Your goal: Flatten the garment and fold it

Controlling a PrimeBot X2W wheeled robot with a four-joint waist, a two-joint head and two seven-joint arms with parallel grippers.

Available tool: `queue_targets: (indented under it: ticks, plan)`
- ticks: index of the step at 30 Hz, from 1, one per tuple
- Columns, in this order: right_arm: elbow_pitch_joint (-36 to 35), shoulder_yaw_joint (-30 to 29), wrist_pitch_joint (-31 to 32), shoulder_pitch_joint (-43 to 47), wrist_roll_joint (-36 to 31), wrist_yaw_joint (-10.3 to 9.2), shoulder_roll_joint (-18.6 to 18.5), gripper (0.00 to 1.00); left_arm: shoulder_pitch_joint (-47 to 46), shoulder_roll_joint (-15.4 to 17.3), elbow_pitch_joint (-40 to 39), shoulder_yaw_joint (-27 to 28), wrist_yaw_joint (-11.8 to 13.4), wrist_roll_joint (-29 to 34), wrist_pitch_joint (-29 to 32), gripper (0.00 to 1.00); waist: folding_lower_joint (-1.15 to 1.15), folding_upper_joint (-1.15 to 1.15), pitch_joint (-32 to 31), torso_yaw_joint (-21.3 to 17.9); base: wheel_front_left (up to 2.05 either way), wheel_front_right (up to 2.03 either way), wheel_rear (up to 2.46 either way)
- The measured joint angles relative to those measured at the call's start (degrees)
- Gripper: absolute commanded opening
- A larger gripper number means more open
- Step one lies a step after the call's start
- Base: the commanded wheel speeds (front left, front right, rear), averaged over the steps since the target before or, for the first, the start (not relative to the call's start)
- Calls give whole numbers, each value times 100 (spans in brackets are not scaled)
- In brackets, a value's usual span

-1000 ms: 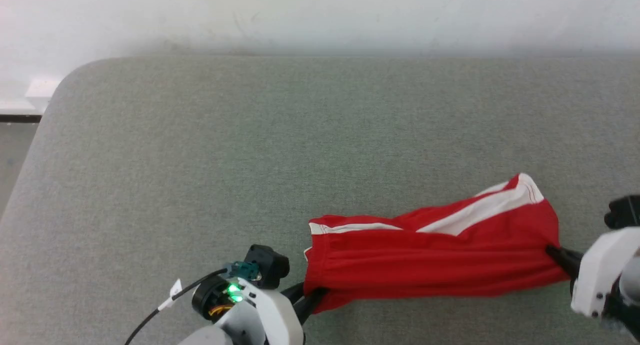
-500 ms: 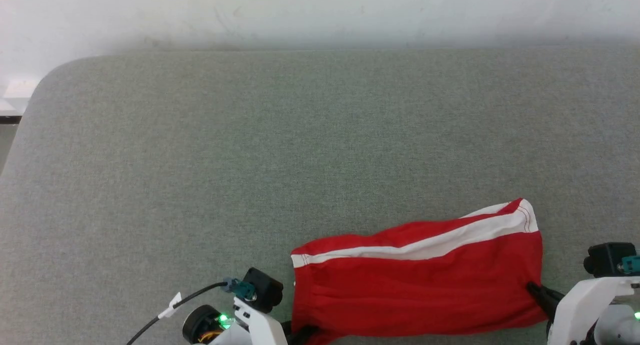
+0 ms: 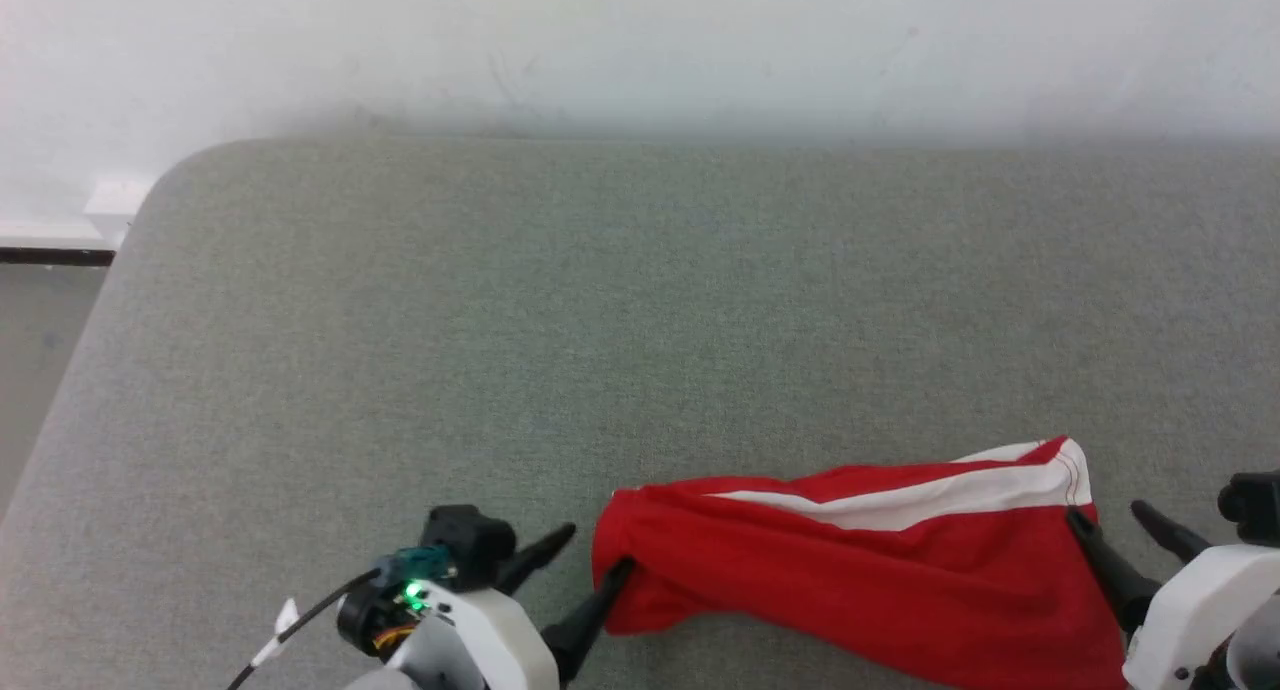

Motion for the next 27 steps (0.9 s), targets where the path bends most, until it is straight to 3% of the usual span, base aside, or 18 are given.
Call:
queue_targets:
  ticks: [8, 11, 14, 19, 23, 27]
  plan:
    - [-162, -230, -543, 166, -393, 0, -9, 100, 417, 71, -560, 668, 591, -1, -978, 100, 0, 0, -247, 212, 0, 0, 0]
    - [-76, -230, -628, 242, -491, 0, 118, 100, 478, 81, -593, 948, 967, 209, -1547, 100, 0, 0, -287, 280, 0, 0, 0]
    - [52, -276, -634, 280, -625, 1, 168, 100, 478, 75, -513, 1245, 1400, 682, -1935, 100, 0, 0, -289, 305, 0, 0, 0]
    - [456, -472, -556, 285, -787, 1, 297, 100, 519, -145, -690, 1768, 1975, 1870, -2029, 100, 1, 0, -261, 300, 0, 0, 0]
    - [821, -588, -427, 254, -839, 0, 449, 100, 763, -404, -942, 2141, 2269, 2800, -2035, 100, 1, 0, -210, 311, 0, 0, 0]
    - [1169, -545, -307, 122, -624, 0, 590, 100, 1076, -660, -1028, 2342, 2293, 3184, -2035, 100, 1, 0, -129, 334, 0, 0, 0]
